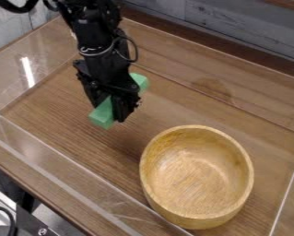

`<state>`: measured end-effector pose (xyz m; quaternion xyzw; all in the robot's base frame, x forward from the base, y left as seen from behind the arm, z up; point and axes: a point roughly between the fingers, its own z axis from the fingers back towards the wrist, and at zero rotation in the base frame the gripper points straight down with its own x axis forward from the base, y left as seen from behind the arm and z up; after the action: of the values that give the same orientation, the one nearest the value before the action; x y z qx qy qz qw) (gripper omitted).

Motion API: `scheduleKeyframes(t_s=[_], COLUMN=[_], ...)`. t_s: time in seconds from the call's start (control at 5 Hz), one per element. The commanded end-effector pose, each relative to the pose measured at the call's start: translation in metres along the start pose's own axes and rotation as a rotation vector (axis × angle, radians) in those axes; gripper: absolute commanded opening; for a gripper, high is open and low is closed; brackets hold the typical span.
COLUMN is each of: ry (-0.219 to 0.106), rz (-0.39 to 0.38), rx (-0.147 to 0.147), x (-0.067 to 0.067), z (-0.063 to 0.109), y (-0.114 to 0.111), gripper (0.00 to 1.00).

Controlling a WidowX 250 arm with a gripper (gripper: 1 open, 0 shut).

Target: Remove the green block from inside the brown bowl and put it on the table

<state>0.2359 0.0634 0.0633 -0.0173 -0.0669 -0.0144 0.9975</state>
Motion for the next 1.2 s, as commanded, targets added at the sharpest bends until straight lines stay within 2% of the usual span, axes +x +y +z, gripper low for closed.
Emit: scheduleKeyframes(t_s=[0.0,0.8,1.0], ry=[-0.042,-0.013,-0.006], rz=[0.015,0.039,0.043], rx=[0.017,0.003,-0.001], x=[0.0124,0.0160,0.0165], z=[0.0090,0.0042,0.0034], y=[0.0077,0.0110,0.0114], gripper=[0.00,0.00,1.00])
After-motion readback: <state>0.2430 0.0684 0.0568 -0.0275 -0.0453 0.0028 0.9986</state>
